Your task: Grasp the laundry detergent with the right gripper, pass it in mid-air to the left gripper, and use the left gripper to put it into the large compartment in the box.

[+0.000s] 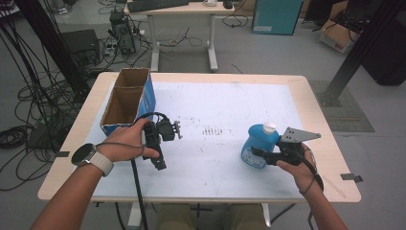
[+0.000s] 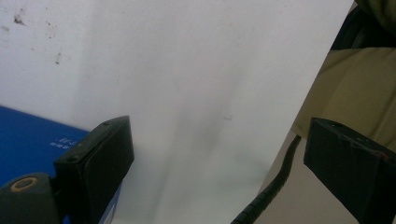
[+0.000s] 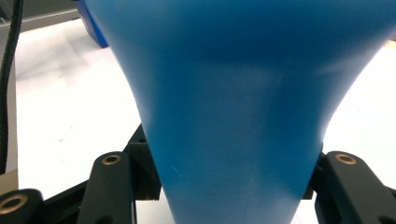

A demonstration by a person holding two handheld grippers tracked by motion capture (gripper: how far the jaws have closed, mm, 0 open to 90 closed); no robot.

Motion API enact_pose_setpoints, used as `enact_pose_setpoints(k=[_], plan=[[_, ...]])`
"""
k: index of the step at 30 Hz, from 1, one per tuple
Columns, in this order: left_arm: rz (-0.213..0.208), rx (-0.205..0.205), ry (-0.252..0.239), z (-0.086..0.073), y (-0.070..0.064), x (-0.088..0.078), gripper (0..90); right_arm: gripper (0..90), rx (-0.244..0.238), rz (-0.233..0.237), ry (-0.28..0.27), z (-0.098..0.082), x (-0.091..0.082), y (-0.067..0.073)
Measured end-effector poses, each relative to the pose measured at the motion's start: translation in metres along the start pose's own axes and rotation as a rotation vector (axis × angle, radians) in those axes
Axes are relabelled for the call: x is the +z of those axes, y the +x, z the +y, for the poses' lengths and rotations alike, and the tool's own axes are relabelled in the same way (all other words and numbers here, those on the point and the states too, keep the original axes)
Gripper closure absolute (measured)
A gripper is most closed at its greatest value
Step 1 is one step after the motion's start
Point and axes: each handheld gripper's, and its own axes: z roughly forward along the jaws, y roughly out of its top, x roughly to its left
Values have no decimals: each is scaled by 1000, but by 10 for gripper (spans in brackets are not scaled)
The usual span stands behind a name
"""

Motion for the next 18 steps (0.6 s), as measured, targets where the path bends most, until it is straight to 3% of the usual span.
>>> enact_pose_setpoints(k=[8,9,10,11,12,13,14,17,18], plan=[[5,-1,-6,0,-1,-1,89,436,-3,-1,-3,0,0,0],[4,-8,-9,0,-1,-2,88,436,-3,-1,-5,0,0,0],[-3,-42,-35,-1,-3,-1,88,437,-4,0,-5,0,0,0],[2,-39,-31,-1,-3,-1,88,438,-3,-3,-5,0,0,0],[8,-8,-9,-2,-1,-3,88,438,-4,-3,-7,-1,0,0],[6,-24,-20,-2,-2,-3,88,439,-5,-4,-8,-1,0,0],[10,-9,-9,-2,-1,-5,88,439,-4,-3,-7,-1,0,0],[10,-14,-8,-3,-1,-7,88,440,-9,-1,-4,0,0,0],[7,-34,-24,-3,-3,-7,88,441,-12,1,-3,0,0,0]])
